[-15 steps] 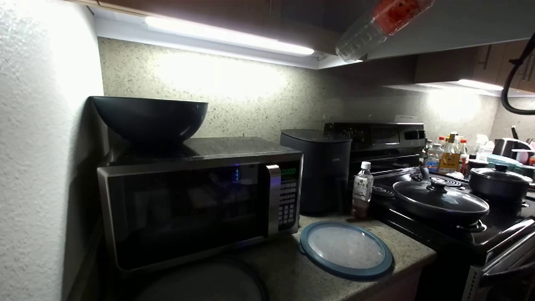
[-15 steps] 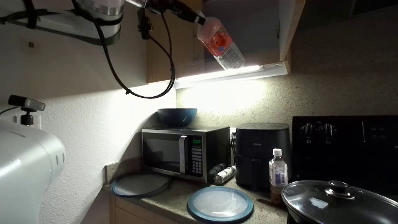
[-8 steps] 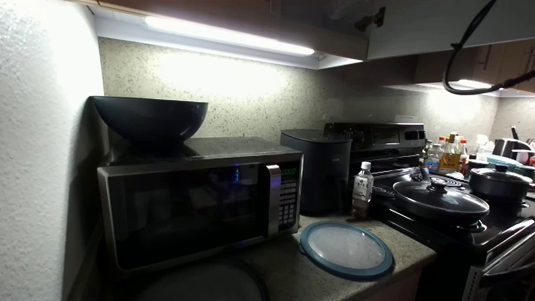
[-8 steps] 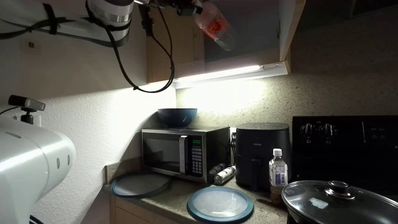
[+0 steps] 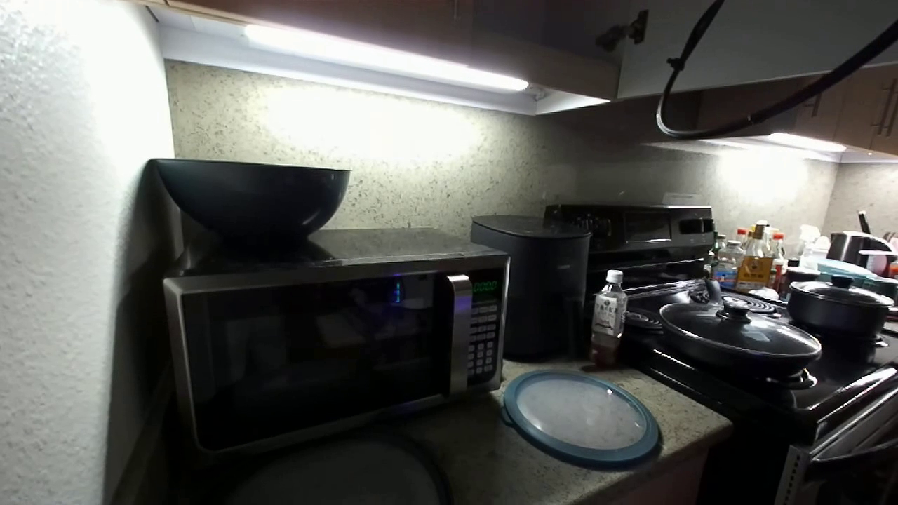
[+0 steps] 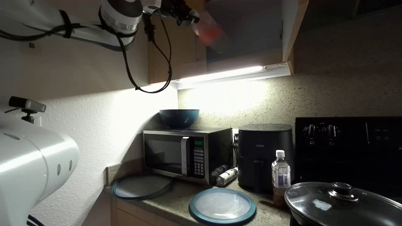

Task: Put the bottle on the bottom shelf of the open cabinet

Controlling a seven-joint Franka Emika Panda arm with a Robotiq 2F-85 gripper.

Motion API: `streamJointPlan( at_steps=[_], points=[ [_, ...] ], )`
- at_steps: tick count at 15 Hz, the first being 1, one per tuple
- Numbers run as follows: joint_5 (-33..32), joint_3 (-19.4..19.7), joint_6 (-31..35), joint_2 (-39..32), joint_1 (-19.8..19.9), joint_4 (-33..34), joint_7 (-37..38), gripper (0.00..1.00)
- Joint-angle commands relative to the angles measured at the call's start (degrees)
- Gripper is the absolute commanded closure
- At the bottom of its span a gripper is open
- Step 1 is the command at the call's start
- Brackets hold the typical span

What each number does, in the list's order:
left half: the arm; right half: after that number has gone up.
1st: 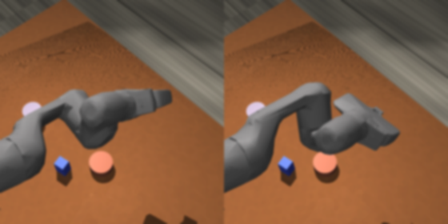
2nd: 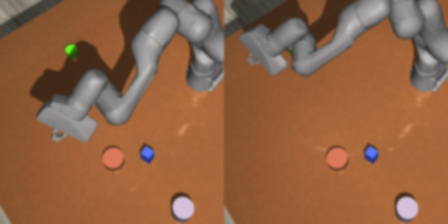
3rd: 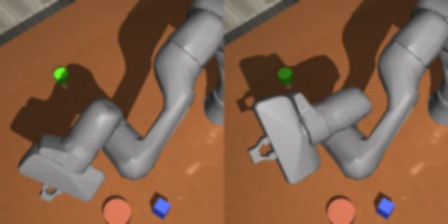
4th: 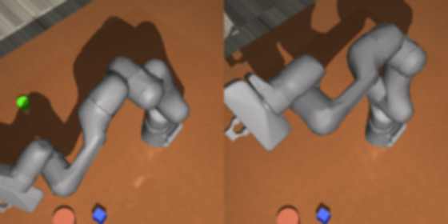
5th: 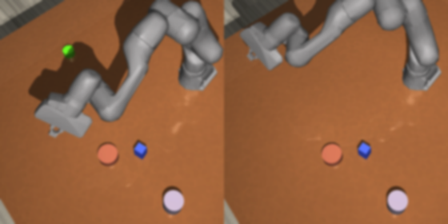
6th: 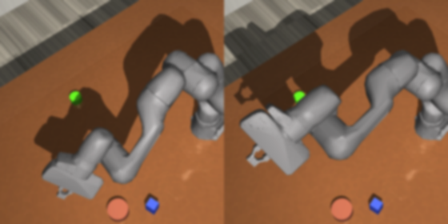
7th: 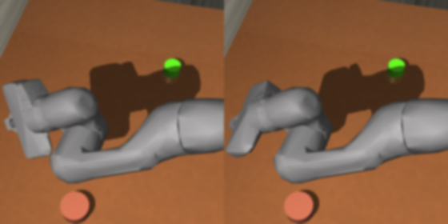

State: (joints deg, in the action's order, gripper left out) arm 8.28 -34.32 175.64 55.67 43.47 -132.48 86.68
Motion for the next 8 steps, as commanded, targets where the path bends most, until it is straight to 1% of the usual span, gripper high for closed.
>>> streamJointPlan(
  at_steps=[1,2,3,7,8],
  points=[
    [0.1,-0.2,0.0,-0.5,0.1,0.3,-0.2,0.63],
    [0.1,-0.3,0.0,-0.8,0.4,0.5,-0.2,0.63],
    [0.1,-0.3,0.0,-1.0,0.5,0.7,-0.2,0.88],
    [-1.0,2.0,-6.0,-4.6,1.6,3.9,-1.0,0.88],
    [-1.5,2.5,-7.0,-5.0,2.4,4.5,-0.8,0.88]
  ],
)
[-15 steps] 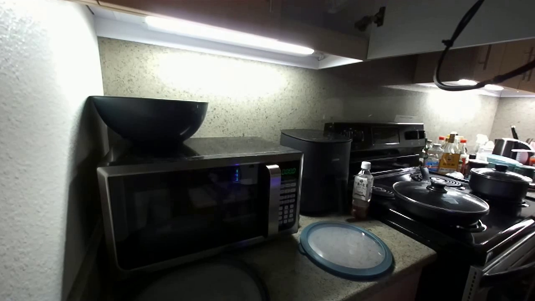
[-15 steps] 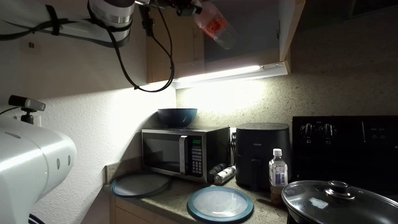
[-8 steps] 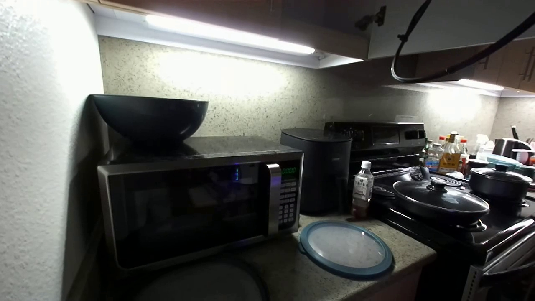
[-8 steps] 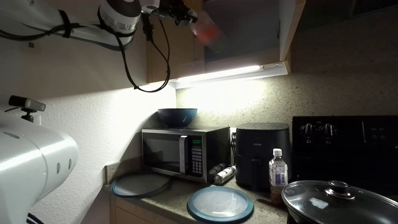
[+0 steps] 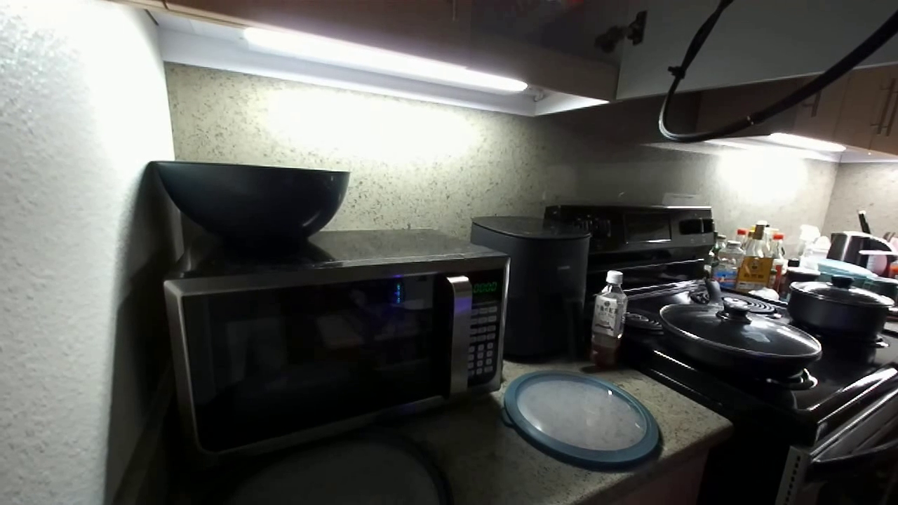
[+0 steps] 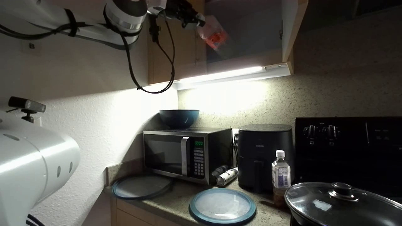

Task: Put the bottle on the bottom shelf of the open cabinet

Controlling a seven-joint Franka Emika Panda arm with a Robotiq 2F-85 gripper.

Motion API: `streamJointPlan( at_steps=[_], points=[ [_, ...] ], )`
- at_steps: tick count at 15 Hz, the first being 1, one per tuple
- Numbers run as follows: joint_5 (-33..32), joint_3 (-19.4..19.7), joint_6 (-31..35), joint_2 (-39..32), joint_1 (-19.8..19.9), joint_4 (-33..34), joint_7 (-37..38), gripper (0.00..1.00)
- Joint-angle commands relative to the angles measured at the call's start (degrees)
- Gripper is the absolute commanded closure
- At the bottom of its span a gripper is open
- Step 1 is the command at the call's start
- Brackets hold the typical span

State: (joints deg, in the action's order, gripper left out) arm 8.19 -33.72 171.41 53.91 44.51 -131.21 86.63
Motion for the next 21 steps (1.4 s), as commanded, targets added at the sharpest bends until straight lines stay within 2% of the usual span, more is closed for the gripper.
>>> streamJointPlan(
  at_steps=[1,3,5,6,9,10,13,18,21],
  points=[
    [-1.9,2.4,-3.5,-3.7,2.4,4.0,-0.4,0.88],
    [-3.0,3.1,-3.9,-5.0,3.8,5.4,-0.2,0.88],
    [-4.1,4.2,-3.1,-6.0,2.7,5.3,-1.7,0.88],
    [-3.6,3.5,-3.0,-4.4,3.3,4.0,0.4,0.63],
    [-4.2,3.9,-3.0,-5.3,3.2,4.5,0.0,0.63],
    [-3.9,4.1,-1.9,-5.6,2.8,4.3,0.2,0.88],
    [-2.8,3.4,-0.7,-9.3,4.2,7.5,2.5,0.88],
    [-3.9,1.6,-2.7,-13.8,7.5,13.0,5.7,0.88],
    [-5.7,-1.8,-4.9,-14.3,13.0,16.7,8.9,0.88]
  ],
)
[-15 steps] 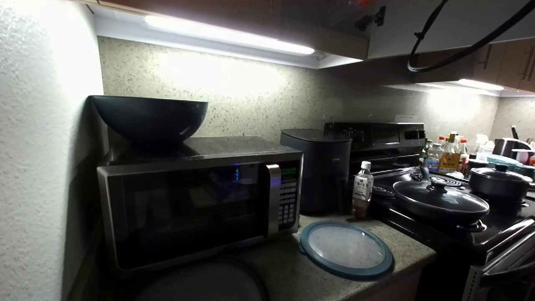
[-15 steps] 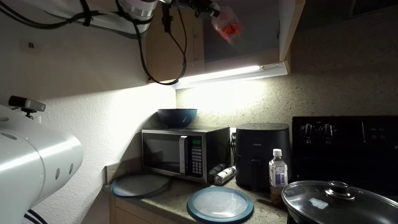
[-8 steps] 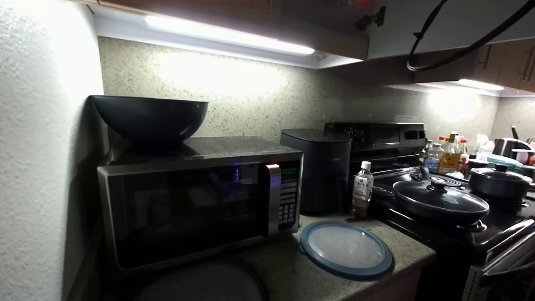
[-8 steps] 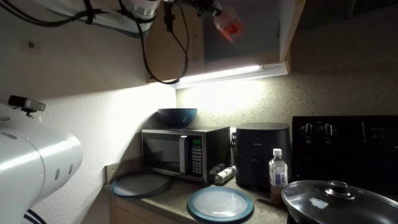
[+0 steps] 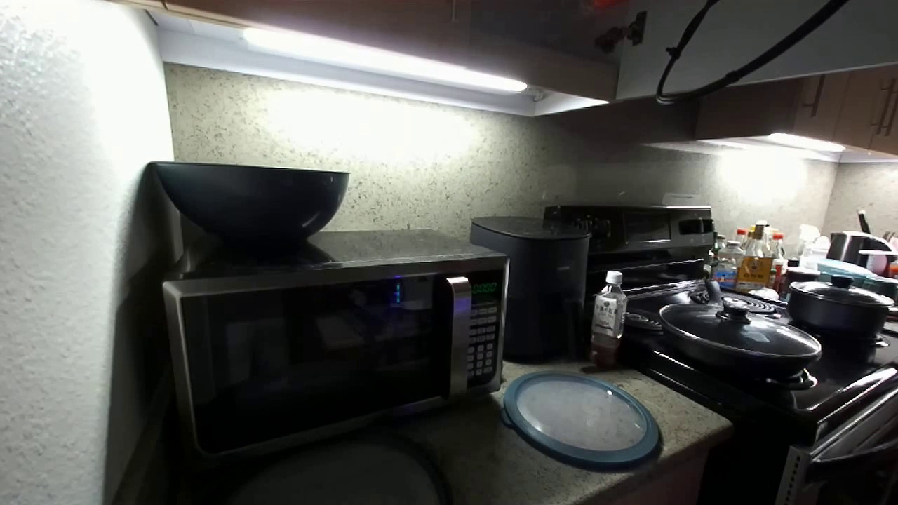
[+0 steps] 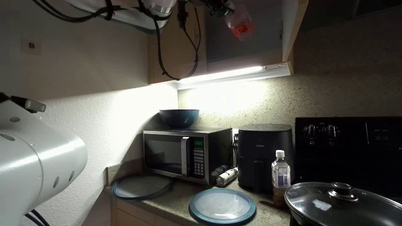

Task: Put the bottle on the bottom shelf of the open cabinet

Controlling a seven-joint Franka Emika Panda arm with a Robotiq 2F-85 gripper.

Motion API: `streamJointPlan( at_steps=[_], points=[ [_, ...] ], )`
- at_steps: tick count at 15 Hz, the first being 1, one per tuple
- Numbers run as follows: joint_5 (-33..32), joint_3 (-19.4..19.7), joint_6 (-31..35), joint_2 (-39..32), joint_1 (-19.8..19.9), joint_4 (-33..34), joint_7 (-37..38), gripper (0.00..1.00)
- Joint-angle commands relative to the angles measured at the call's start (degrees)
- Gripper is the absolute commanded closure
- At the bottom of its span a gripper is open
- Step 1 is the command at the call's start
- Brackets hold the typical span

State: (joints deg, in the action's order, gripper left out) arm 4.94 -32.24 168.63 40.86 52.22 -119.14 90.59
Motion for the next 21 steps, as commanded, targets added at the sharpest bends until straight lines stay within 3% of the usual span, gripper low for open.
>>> streamJointPlan(
  at_steps=[1,2,3,7,8,14,21],
  points=[
    [-3.2,-4.5,-3.2,-1.7,6.7,6.3,5.4,0.88],
    [-2.8,-1.5,-1.1,-1.1,2.5,2.5,2.9,0.88],
    [-3.1,-2.2,-1.5,-1.2,3.4,3.3,3.3,0.63],
    [-3.1,-1.8,-1.5,-1.2,2.7,3.0,3.3,0.63],
    [-3.2,-2.6,-1.6,-1.4,3.8,3.6,4.2,0.88],
    [-5.5,-8.4,-8.6,-10.8,6.0,14.7,5.4,0.88],
    [-18.6,-18.1,-19.0,-20.7,10.7,28.3,11.7,0.88]
  ],
)
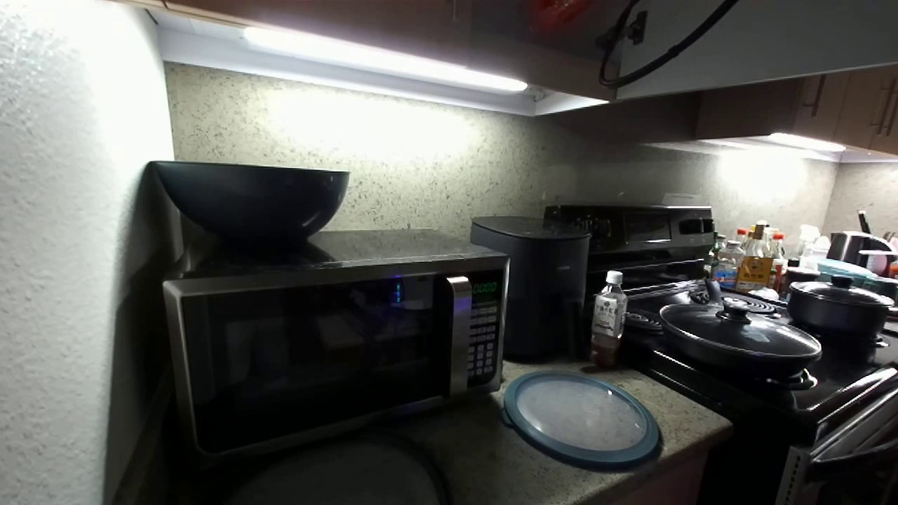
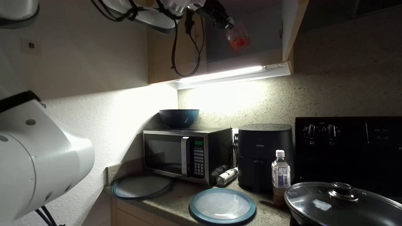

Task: Put the bottle on the bottom shelf of the open cabinet

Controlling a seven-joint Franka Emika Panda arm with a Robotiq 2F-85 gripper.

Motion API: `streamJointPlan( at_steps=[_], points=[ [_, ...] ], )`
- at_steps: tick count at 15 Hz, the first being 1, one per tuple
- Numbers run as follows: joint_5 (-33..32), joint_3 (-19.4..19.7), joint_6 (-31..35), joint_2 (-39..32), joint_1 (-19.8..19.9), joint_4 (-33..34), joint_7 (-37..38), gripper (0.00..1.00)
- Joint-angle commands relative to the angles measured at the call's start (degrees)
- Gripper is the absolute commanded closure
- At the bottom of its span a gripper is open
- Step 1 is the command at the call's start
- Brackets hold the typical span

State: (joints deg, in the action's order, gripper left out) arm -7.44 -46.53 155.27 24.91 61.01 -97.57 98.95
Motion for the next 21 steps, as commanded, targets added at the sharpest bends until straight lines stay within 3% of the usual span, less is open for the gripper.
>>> streamJointPlan(
  at_steps=[1,3,4,6,7,11,15,16,17,18,19,21],
  points=[
    [-8.5,-5.1,-8.1,-6.0,2.2,8.6,4.2,0.88],
    [-12.9,-6.2,-10.7,-7.1,2.4,10.6,6.0,0.88],
    [-12.1,-2.7,-7.7,-5.9,-1.2,7.9,5.5,0.63],
    [-14.2,-3.2,-9.4,-7.1,-1.4,9.5,6.2,0.63],
    [-14.3,-3.2,-9.5,-7.4,-1.5,9.7,6.2,0.88],
    [-17.7,-4.1,-11.4,-11.6,-3.9,10.6,8.0,0.88],
    [-23.6,-2.1,-11.7,-15.2,-8.7,11.1,11.0,0.88],
    [-21.8,-5.4,-11.4,-14.6,-4.6,11.2,9.6,0.88],
    [-22.0,-5.1,-11.4,-15.2,-5.0,11.2,9.8,0.38],
    [-21.8,-5.3,-11.5,-15.6,-4.9,11.2,9.7,0.36],
    [-24.7,0.3,-12.4,-17.2,-11.8,11.1,11.3,0.31],
    [-25.8,4.6,-12.8,-18.0,-16.5,11.1,11.6,0.19]
  ],
)
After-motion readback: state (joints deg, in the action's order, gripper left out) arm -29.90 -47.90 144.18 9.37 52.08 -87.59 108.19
